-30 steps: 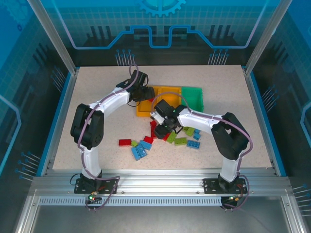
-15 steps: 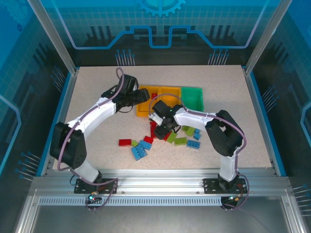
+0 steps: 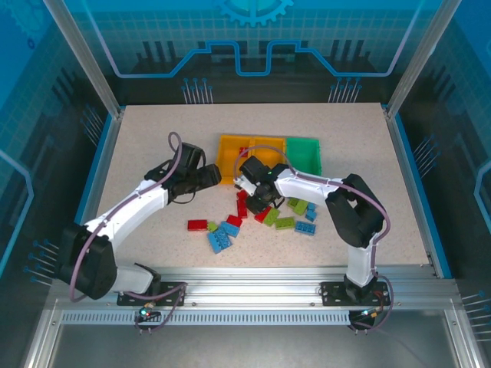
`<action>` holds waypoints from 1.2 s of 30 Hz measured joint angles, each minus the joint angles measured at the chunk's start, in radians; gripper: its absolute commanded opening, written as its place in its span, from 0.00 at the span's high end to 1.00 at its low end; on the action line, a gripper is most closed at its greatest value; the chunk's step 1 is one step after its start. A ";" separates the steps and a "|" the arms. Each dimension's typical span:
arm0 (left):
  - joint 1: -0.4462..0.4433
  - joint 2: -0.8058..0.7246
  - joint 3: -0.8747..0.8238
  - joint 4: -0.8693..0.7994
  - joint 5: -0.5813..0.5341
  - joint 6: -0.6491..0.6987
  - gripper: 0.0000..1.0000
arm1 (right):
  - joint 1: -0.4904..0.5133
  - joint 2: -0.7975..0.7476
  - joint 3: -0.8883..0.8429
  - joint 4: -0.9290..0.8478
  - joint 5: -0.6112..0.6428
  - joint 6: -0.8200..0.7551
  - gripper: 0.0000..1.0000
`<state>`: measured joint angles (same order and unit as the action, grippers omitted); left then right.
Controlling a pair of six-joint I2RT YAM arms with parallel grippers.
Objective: Sort the legos into containers by color
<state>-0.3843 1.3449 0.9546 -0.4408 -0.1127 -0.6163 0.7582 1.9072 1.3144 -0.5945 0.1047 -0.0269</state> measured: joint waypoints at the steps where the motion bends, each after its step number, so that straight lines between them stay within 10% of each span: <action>1: 0.000 -0.014 -0.018 -0.005 -0.004 -0.007 0.30 | 0.000 -0.002 0.005 -0.005 0.000 0.003 0.73; 15: 0.000 -0.169 -0.235 -0.094 -0.032 -0.112 0.29 | -0.038 -0.002 0.277 -0.077 -0.008 0.048 0.72; 27: -0.043 -0.190 -0.320 -0.129 -0.001 -0.230 0.20 | -0.087 0.359 0.767 -0.181 0.013 0.100 0.68; 36: -0.073 -0.175 -0.326 -0.122 0.012 -0.213 0.08 | -0.094 0.470 0.892 -0.261 0.026 0.121 0.42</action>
<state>-0.4576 1.1698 0.6289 -0.5629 -0.1005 -0.8291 0.6643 2.3775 2.2059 -0.8558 0.1310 0.0937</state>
